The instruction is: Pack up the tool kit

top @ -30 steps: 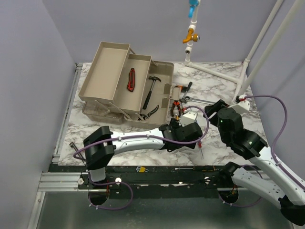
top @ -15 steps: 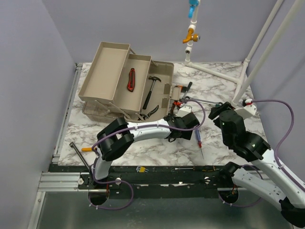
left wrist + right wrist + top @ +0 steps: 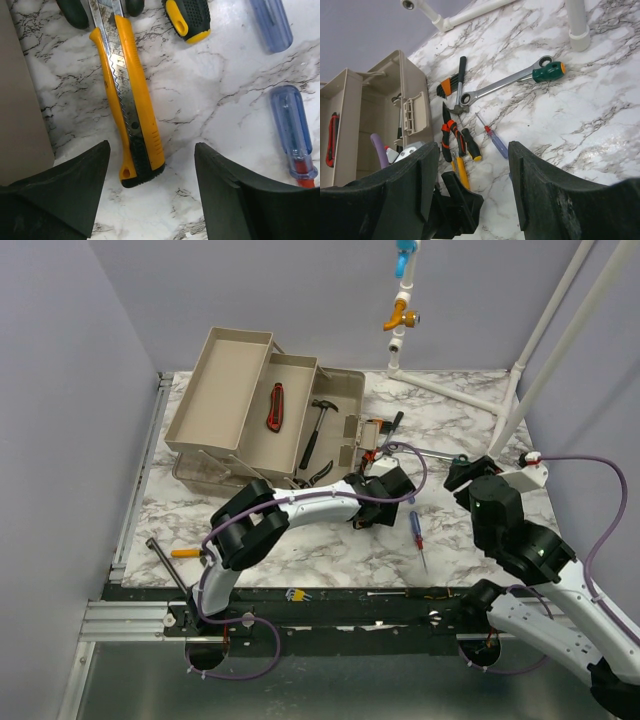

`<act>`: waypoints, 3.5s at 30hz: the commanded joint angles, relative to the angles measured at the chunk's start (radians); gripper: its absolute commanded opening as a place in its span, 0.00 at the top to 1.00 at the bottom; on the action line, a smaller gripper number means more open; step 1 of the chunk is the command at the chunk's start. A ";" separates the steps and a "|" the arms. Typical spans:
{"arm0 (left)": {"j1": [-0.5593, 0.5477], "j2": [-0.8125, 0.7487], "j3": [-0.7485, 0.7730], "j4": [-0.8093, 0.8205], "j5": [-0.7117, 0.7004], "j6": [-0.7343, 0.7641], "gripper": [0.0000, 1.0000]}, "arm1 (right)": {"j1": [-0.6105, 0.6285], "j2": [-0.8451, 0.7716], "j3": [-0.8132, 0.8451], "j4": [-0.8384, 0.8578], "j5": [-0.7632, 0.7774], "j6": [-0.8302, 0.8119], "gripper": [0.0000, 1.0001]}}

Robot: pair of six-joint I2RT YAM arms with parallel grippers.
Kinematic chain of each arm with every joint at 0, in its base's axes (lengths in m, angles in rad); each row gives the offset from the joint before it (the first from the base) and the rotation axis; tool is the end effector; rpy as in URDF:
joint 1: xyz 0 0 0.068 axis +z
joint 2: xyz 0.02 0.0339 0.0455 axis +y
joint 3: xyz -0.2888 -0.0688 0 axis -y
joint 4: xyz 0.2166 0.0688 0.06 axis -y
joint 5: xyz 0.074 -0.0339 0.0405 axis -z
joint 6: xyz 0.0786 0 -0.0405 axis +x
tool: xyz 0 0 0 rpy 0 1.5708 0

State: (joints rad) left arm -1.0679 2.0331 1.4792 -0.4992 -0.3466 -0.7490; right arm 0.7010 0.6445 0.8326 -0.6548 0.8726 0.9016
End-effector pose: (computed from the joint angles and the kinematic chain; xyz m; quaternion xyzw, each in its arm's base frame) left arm 0.2344 -0.3707 0.1805 0.1076 0.9471 -0.0963 0.2865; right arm 0.1167 0.0197 0.3304 0.2978 0.7456 0.0910 0.5891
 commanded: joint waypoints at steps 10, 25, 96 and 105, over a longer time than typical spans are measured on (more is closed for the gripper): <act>0.008 0.090 -0.007 -0.052 0.043 -0.017 0.44 | 0.003 -0.028 -0.018 -0.011 0.040 0.014 0.37; -0.052 -0.098 0.025 -0.127 0.109 0.107 1.00 | 0.003 -0.050 -0.023 -0.016 0.052 0.016 0.37; 0.426 -0.767 -0.138 -0.144 0.346 0.386 0.05 | 0.001 0.537 -0.122 0.041 -0.367 -0.043 0.38; 0.391 -1.002 -0.399 -0.066 0.498 0.322 0.05 | -0.005 0.608 -0.171 0.079 -0.333 0.041 0.38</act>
State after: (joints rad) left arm -0.6670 1.1183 1.1683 -0.6155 0.0528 -0.3809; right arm 0.7010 1.2362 0.6861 -0.5968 0.4923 0.8906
